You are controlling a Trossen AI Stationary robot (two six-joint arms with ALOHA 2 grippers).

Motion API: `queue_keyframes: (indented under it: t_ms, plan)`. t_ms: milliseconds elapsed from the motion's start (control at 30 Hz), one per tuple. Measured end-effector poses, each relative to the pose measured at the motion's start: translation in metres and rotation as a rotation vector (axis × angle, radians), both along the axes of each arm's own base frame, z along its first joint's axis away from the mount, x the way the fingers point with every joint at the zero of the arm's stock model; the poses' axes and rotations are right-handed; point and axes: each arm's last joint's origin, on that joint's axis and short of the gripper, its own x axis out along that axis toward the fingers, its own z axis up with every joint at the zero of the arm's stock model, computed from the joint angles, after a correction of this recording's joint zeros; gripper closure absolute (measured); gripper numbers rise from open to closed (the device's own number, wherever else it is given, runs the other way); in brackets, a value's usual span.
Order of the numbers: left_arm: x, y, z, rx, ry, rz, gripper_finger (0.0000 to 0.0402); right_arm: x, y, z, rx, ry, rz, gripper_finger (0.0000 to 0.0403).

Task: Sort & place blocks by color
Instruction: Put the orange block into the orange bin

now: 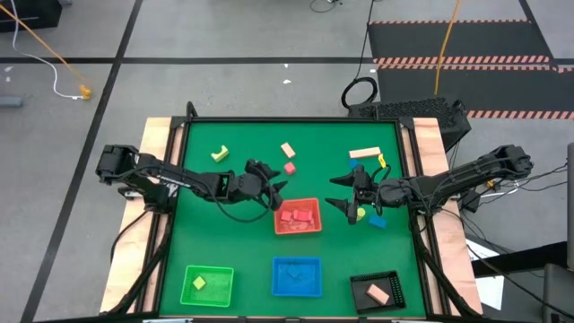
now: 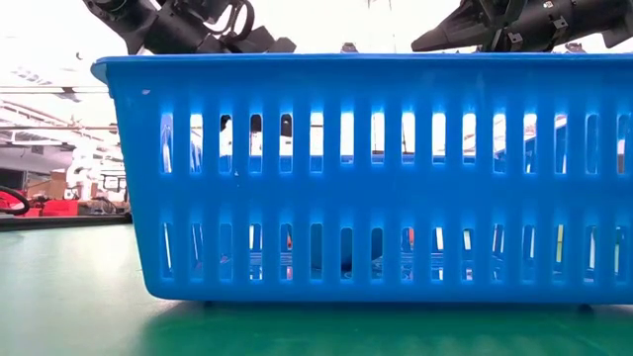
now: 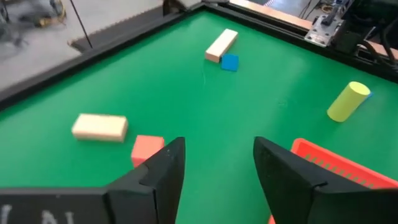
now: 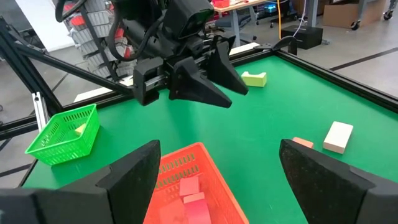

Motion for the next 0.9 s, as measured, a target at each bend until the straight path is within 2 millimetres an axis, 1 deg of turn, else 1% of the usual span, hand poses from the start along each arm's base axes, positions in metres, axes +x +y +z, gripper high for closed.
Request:
queue_keyframes:
  t_ms: [100,233,367,467,633,733,900]
  plan:
    - [0.002,0.005,0.003,0.064,0.001,-0.037,0.0203,0.000,0.000,0.000,0.000,0.000,0.000,0.0085]
    - [0.004,0.016,0.004,0.121,0.025,-0.125,0.0218,0.000,0.000,0.000,0.000,0.000,0.000,0.0085]
    - [0.010,0.028,-0.014,0.147,0.105,-0.182,0.0238,0.000,0.000,0.000,0.000,0.000,0.000,0.0085]
    - [0.020,0.031,-0.028,0.182,0.096,-0.218,0.0251,0.000,0.000,0.000,0.000,0.000,0.000,0.0085]
    - [0.030,0.034,-0.050,0.241,0.110,-0.214,0.0253,0.000,0.000,0.000,0.000,0.000,-0.001,0.0085]
    - [0.033,0.035,-0.059,0.245,0.100,-0.178,0.0233,0.000,0.000,0.000,0.000,0.000,-0.001,0.0085]
    - [0.035,0.044,-0.075,0.253,0.130,-0.122,0.0157,0.000,0.000,0.000,0.000,0.000,0.000,0.0085]
